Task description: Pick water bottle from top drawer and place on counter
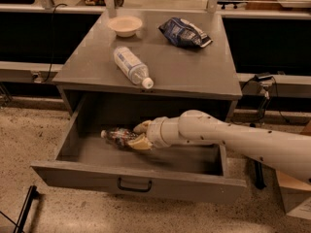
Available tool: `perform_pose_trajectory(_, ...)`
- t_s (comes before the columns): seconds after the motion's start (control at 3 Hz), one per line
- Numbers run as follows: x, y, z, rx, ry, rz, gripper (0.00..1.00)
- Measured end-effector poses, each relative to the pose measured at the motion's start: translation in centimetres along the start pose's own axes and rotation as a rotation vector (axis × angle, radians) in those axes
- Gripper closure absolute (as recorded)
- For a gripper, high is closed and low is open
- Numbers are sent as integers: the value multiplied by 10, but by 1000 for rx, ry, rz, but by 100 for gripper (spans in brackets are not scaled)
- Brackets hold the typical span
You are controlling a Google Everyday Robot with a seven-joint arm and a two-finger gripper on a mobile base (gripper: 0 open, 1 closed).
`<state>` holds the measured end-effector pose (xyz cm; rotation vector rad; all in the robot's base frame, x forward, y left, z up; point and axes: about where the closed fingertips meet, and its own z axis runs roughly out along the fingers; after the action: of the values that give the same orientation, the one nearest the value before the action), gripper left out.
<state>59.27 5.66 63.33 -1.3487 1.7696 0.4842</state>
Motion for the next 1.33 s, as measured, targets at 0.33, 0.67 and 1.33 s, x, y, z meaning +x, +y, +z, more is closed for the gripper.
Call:
perform_pose_trajectory(0.33,2,1,2,-14,19,-3,59)
perform_pose_trajectory(0.67,1,1,2,-14,18,-3,83)
perform_pose_trajectory(1.33,-51,-11,-86,0,-92,-13,100)
